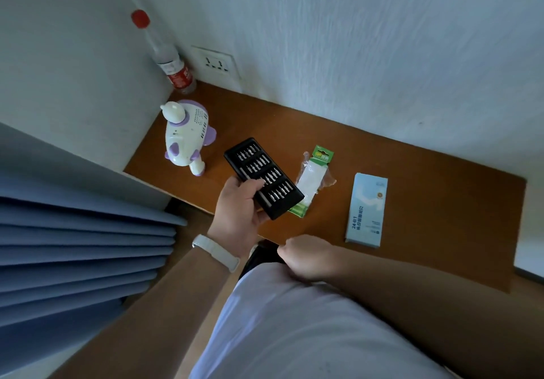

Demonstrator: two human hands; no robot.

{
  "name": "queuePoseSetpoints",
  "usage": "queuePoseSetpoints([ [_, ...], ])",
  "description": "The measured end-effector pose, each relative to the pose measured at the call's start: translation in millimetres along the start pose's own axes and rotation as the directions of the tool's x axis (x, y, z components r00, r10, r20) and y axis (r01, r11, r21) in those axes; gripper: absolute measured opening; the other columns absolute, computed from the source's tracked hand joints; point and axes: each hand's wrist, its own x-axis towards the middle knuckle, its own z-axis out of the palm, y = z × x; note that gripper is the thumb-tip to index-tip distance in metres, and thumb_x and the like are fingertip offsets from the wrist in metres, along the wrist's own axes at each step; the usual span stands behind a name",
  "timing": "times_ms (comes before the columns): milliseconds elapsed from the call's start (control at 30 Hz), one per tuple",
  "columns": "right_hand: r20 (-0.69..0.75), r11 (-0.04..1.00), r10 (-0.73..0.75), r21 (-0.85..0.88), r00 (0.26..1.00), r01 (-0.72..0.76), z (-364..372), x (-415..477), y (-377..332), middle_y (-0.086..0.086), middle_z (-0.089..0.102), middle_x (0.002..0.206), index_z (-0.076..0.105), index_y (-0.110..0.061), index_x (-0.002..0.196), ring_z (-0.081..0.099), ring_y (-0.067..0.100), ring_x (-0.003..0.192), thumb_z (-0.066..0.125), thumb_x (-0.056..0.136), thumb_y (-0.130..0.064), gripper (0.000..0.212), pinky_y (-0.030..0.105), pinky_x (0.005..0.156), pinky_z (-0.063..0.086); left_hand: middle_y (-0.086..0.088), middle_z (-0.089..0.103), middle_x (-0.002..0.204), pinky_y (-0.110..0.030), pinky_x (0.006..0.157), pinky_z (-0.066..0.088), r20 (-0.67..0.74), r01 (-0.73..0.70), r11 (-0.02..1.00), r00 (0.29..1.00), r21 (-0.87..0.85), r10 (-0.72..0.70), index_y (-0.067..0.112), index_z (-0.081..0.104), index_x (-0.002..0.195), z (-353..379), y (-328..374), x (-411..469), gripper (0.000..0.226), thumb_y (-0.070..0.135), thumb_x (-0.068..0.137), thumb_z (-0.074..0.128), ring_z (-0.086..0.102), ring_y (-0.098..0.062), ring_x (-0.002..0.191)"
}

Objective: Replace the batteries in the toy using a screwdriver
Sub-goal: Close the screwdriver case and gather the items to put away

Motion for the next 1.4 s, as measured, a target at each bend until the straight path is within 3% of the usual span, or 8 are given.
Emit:
queuePoseSetpoints([
  [233,-0.146,0.998,-0.046,-0.053,0.988,0.039,4,-8,4,0.004,0.032,0.066,0.043,-0.009,0.078,0.028,0.019,0.050,0.042,0.088,0.003,0.016,0.033,0.046,0.023,-0.012,0.068,0.118,-0.038,0.061,0.060,0.011,-0.022,1.000,1.000,0.013,0.022,0.015,0.050,0.132,4,2,-1,0.034,0.005,0.099,0.051,0.071,-0.028,0.100],
  [467,-0.423,0.963,0.075,0.265,0.903,0.044,-16,-55,6,-0.001,0.042,0.066,0.041,-0.013,0.072,0.038,0.020,0.055,0.049,0.088,-0.019,0.019,0.029,0.047,0.023,-0.010,0.068,0.121,-0.040,0.065,0.061,0.034,-0.021,0.999,0.999,0.031,0.020,0.016,0.049,0.133,15,4,2,0.035,0.006,0.099,0.050,0.070,-0.029,0.104],
  [667,-0.455,0.792,0.442,0.603,0.773,-0.097,-33,-122,21,-0.006,0.055,0.071,0.052,-0.019,0.081,0.051,0.011,0.065,0.052,0.095,-0.025,0.015,0.022,0.055,0.035,-0.009,0.069,0.115,-0.035,0.060,0.059,0.080,-0.052,0.996,0.996,0.071,0.047,0.017,0.053,0.129,29,8,0,0.030,0.007,0.101,0.049,0.071,-0.027,0.099],
  [933,-0.468,0.563,0.757,0.821,0.455,-0.092,-55,-195,23,-0.007,0.060,0.078,0.043,-0.031,0.083,0.059,0.009,0.059,0.049,0.100,-0.021,0.021,0.015,0.043,0.037,-0.013,0.069,0.116,-0.038,0.063,0.059,0.173,-0.056,0.993,0.984,0.107,0.037,0.018,0.056,0.118,62,11,-11,0.024,0.004,0.100,0.048,0.070,-0.032,0.102],
  [1067,-0.593,0.694,0.671,0.714,0.445,-0.095,-63,-214,17,-0.008,0.063,0.083,0.053,-0.025,0.094,0.063,0.010,0.069,0.050,0.099,-0.029,0.007,0.017,0.048,0.047,-0.017,0.067,0.123,-0.052,0.081,0.059,0.265,-0.067,0.991,0.964,0.119,0.034,0.015,0.054,0.126,82,10,-21,0.028,0.005,0.100,0.049,0.068,-0.038,0.108],
  [1167,-0.775,0.892,0.447,0.423,0.447,-0.160,-63,-219,19,-0.008,0.067,0.091,0.055,-0.023,0.098,0.064,0.012,0.070,0.045,0.095,-0.036,0.017,0.007,0.047,0.035,-0.020,0.067,0.124,-0.063,0.090,0.054,0.322,-0.066,0.995,0.946,0.073,0.039,0.012,0.053,0.130,96,12,-29,0.030,0.011,0.101,0.049,0.066,-0.041,0.112],
  [1267,-0.817,0.947,0.316,0.239,0.482,-0.214,-65,-223,21,-0.002,0.071,0.104,0.056,-0.022,0.102,0.066,0.011,0.074,0.047,0.092,-0.032,0.017,0.001,0.055,0.034,-0.020,0.067,0.123,-0.053,0.079,0.060,0.332,-0.064,0.997,0.942,0.037,0.048,0.012,0.053,0.132,107,15,-37,0.033,0.028,0.103,0.050,0.068,-0.038,0.110],
  [1400,-0.884,0.961,0.180,0.064,0.432,-0.269,-68,-230,24,0.003,0.072,0.111,0.071,-0.015,0.109,0.070,0.014,0.088,0.048,0.089,-0.030,0.033,0.020,0.067,0.056,-0.015,0.069,0.122,-0.044,0.074,0.060,0.339,-0.106,0.992,0.938,0.071,0.076,0.016,0.056,0.132,113,18,-47,0.044,0.045,0.100,0.051,0.067,-0.034,0.112],
])
